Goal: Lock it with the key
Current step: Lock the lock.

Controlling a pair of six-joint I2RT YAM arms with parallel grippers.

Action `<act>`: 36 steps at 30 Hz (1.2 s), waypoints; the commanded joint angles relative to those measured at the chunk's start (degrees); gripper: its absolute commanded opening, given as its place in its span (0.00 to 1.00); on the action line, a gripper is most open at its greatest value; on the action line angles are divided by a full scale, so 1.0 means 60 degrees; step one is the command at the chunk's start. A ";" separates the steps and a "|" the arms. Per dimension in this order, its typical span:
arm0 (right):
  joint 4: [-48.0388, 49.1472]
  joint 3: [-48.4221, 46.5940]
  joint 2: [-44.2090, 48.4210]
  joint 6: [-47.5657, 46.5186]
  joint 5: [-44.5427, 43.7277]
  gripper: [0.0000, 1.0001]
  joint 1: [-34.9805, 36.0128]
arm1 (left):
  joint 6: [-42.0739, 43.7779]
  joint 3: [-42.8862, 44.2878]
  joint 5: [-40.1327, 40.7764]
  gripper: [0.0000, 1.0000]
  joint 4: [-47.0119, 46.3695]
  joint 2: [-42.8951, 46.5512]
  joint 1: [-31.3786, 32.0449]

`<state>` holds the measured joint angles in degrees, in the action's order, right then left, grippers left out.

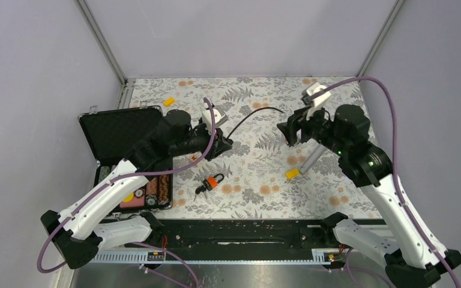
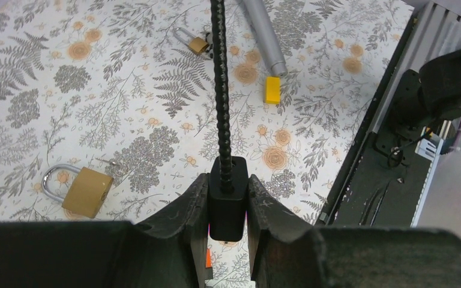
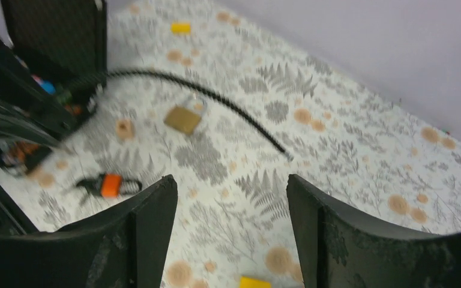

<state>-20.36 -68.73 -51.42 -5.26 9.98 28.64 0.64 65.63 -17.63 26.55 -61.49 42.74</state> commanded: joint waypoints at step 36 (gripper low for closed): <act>-0.0615 0.0068 -0.1410 -0.1179 -0.0264 0.11 -0.0028 | 0.0566 0.0292 -0.1095 0.00 -0.0371 0.0229 0.0625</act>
<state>-24.95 -67.00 -59.86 -14.41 6.00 28.64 4.47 65.63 -21.30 29.36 -60.49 46.19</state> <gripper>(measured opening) 0.206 0.236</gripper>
